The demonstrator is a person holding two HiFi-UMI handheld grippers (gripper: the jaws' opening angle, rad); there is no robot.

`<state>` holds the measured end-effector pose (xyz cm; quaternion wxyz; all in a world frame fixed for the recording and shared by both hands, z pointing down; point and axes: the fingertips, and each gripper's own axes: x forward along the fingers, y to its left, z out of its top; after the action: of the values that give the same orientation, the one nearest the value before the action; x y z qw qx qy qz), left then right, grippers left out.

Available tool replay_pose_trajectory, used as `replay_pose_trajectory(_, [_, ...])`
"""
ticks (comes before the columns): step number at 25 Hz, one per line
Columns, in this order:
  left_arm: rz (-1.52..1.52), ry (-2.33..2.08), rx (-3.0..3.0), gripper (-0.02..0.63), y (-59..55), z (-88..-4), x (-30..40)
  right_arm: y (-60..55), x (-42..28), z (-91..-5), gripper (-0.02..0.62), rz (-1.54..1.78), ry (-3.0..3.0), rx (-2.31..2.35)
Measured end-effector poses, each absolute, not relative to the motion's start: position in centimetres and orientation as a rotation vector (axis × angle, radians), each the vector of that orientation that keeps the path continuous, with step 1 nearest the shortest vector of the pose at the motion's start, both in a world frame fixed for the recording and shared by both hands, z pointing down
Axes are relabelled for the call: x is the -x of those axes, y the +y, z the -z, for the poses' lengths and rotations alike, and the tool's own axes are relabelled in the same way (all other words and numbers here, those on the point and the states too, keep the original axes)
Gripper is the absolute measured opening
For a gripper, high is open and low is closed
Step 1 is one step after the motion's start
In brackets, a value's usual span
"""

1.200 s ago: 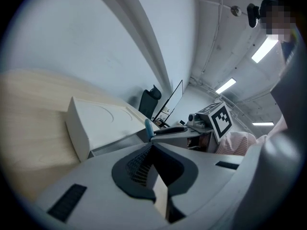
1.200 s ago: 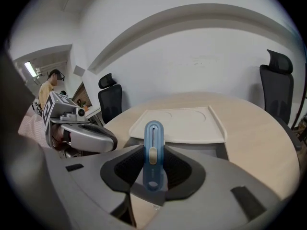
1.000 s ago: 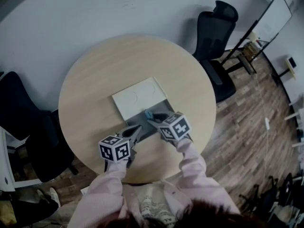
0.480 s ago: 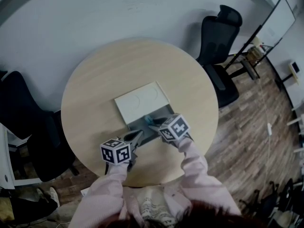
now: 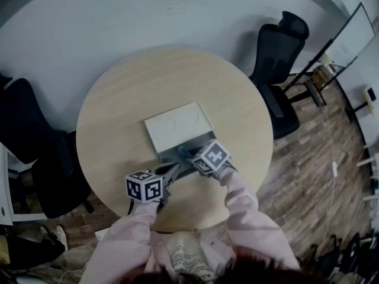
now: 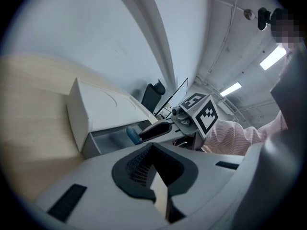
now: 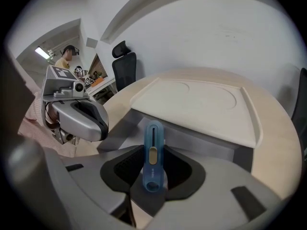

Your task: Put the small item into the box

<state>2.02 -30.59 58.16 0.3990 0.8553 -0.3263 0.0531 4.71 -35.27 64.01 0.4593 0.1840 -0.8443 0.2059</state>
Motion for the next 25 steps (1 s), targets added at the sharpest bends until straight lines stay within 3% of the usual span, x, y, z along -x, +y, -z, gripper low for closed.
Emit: replay_pose_trajectory(25, [-0.093,-0.804,-2.091,0.011,-30.2,-59.0,-2.3,-35.8,-5.2,-67.5,0.13,-0.478,-1.899,-0.43])
